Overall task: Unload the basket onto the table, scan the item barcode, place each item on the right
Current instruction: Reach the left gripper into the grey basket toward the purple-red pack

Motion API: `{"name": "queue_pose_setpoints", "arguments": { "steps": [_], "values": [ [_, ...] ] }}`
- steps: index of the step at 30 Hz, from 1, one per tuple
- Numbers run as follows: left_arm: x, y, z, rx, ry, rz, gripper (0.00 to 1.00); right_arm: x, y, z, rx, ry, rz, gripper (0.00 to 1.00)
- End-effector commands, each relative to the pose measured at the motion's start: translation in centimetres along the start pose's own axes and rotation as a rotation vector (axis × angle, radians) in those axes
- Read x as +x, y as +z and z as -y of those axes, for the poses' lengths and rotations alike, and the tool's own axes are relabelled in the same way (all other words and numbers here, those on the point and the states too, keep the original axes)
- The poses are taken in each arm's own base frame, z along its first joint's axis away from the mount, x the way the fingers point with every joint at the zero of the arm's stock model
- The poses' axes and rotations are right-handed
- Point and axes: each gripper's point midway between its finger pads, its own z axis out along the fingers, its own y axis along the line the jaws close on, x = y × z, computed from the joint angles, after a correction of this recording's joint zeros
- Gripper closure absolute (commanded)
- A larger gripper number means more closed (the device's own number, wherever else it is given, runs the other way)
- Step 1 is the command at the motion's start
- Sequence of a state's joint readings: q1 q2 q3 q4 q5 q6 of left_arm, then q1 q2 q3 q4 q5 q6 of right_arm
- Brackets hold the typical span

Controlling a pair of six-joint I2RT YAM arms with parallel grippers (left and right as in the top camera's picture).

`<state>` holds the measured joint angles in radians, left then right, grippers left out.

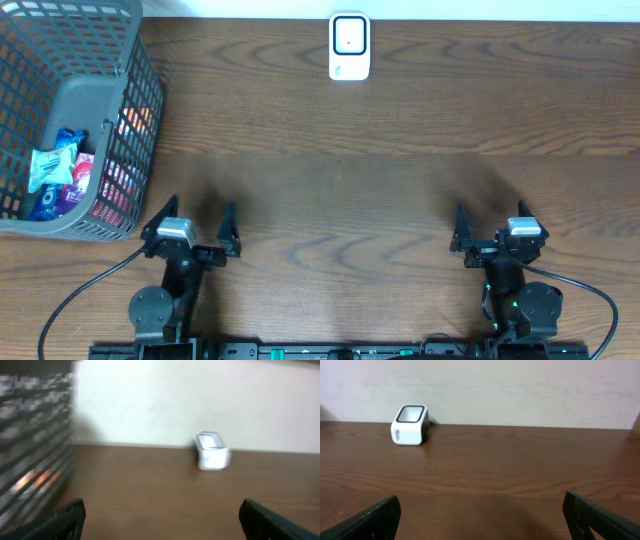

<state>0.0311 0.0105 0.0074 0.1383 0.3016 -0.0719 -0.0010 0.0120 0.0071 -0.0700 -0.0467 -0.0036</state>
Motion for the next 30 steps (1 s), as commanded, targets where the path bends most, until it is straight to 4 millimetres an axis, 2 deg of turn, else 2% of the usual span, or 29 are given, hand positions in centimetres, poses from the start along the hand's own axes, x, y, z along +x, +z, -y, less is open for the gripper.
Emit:
{"name": "queue_pose_setpoints", "arguments": {
  "steps": [1,6,11,14,15,17,18,19,22,23,24,27,30],
  "values": [
    [-1.9,-0.6,4.1,0.232,0.024,0.072,0.02,0.1,0.0,0.3,0.014,0.018,-0.001,0.01],
    [-8.4,-2.3,5.9,0.295,0.128,0.327,0.02,0.1,0.0,0.3,0.014,0.018,-0.001,0.01],
    [-16.1,-4.4,4.3,0.122,0.169,0.528,0.02,0.1,0.0,0.3,0.014,0.018,-0.001,0.01],
    [-20.0,-4.7,3.7,0.038,0.205,0.545,0.02,0.1,0.0,0.3,0.014,0.018,-0.001,0.01],
    [-20.7,-4.1,3.2,0.010,0.186,0.502,0.02,0.1,0.0,0.3,0.014,0.018,-0.001,0.01],
    [-20.9,-2.1,2.5,-0.019,0.149,0.347,0.02,0.1,0.0,0.3,0.015,0.018,-0.001,0.01],
    [-20.0,0.1,1.9,-0.034,0.123,0.181,0.02,0.1,0.0,0.3,0.014,0.018,-0.001,0.01],
    [-19.3,1.3,1.8,-0.021,0.105,0.096,0.02,0.1,0.0,0.3,0.014,0.018,-0.001,0.01],
    [-17.5,4.2,3.4,0.114,0.058,-0.089,0.02,0.1,0.0,0.3,0.014,0.018,-0.001,0.01],
    [-17.5,4.9,4.1,0.162,0.052,-0.107,0.02,0.1,0.0,0.3,0.014,0.018,-0.001,0.01],
    [-17.8,5.6,4.5,0.197,0.050,-0.111,0.02,0.1,0.0,0.3,0.014,0.018,-0.001,0.01],
    [-20.3,7.8,4.1,0.186,0.041,-0.106,0.02,0.1,0.0,0.3,0.014,0.018,-0.001,0.01],
    [-23.3,10.2,2.6,0.141,-0.024,-0.169,0.02,0.1,0.0,0.3,0.014,0.018,-0.001,0.01]
  ]
}}
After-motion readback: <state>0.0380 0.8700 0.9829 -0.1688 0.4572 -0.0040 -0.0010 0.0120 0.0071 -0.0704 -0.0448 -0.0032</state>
